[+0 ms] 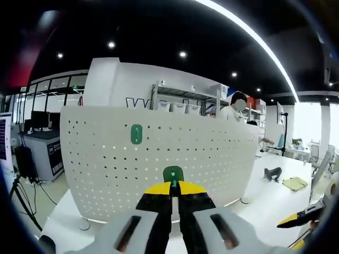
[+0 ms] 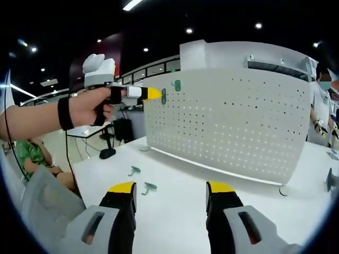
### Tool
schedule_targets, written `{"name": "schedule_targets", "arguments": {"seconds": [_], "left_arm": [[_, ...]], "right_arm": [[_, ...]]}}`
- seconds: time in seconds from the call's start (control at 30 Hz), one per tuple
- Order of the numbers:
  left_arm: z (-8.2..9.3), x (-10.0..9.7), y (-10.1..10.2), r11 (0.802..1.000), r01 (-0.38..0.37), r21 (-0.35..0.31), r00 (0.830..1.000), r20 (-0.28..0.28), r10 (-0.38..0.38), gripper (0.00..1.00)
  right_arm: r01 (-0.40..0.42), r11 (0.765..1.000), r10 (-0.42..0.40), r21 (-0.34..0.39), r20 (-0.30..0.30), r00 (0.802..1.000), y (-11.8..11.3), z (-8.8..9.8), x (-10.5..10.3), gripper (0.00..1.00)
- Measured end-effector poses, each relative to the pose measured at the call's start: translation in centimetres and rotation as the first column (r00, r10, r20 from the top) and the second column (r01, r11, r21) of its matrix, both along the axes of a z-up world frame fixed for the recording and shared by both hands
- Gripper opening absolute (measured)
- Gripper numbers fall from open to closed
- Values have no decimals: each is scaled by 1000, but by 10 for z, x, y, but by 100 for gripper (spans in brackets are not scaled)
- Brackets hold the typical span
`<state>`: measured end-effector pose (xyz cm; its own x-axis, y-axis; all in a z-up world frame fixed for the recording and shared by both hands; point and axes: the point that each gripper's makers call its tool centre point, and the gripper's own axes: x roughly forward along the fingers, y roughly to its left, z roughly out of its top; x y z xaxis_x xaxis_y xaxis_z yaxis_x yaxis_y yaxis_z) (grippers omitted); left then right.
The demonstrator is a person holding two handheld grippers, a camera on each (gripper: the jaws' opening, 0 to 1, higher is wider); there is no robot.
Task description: Insert the hook assembly into the mounting plate slot until the hook locks in place.
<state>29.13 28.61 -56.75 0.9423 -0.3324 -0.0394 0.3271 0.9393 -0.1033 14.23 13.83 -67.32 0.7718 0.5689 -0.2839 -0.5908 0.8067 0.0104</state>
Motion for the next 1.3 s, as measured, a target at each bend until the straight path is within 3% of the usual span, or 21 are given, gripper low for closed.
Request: {"name": "schedule_targets", "arguments": {"seconds": [0.3,0.77,1.3], "left_arm": [[6,11,3,1000,-6,-10,1000,13,6,2],[13,28,8,997,-51,62,997,57,47,2],[23,41,4,995,-67,78,995,81,60,2]], "right_arm": [[-10,1000,10,-8,18,1000,3,2,-3,54],[1,1000,-1,-4,-6,1000,-2,-5,-6,53],[6,999,-6,54,-3,1000,-6,-2,-13,52]]}}
